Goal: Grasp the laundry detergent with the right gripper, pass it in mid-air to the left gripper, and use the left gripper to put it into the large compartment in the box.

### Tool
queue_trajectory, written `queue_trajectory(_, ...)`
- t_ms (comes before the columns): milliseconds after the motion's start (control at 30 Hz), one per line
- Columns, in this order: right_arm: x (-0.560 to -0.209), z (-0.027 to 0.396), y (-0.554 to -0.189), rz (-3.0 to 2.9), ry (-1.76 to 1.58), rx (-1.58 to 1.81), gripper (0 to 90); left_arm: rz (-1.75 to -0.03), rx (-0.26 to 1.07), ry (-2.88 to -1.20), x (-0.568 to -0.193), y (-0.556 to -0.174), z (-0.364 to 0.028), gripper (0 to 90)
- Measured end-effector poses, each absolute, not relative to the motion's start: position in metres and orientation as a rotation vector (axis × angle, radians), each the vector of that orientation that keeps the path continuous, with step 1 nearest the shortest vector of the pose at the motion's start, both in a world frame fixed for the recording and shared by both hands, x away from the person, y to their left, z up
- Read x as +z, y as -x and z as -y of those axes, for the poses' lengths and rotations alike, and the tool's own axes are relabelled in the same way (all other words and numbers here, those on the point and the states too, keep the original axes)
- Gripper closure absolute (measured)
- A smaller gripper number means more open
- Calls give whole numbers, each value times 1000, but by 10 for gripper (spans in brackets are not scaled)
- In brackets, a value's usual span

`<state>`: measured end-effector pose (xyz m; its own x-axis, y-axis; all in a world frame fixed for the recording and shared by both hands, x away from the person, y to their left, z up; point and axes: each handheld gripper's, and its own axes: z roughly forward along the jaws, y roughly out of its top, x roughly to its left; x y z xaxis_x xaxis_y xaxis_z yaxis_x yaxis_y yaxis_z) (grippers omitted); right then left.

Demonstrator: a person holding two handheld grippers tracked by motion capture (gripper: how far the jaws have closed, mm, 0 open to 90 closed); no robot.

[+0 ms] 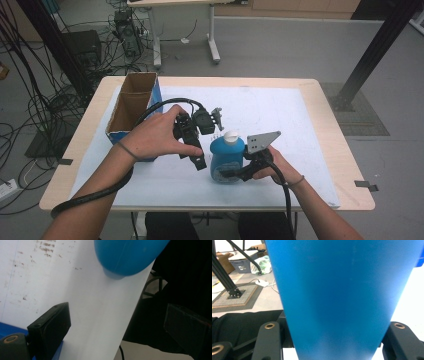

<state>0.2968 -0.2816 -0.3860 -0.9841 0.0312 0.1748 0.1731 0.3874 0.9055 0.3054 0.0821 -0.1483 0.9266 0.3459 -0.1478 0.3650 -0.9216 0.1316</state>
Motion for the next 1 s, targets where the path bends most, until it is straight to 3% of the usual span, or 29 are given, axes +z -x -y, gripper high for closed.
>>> queue_trajectory(1000,-384,261,-302,2499,101,-1618,418,-368,-147,-3008,-129,-303,-31,75)
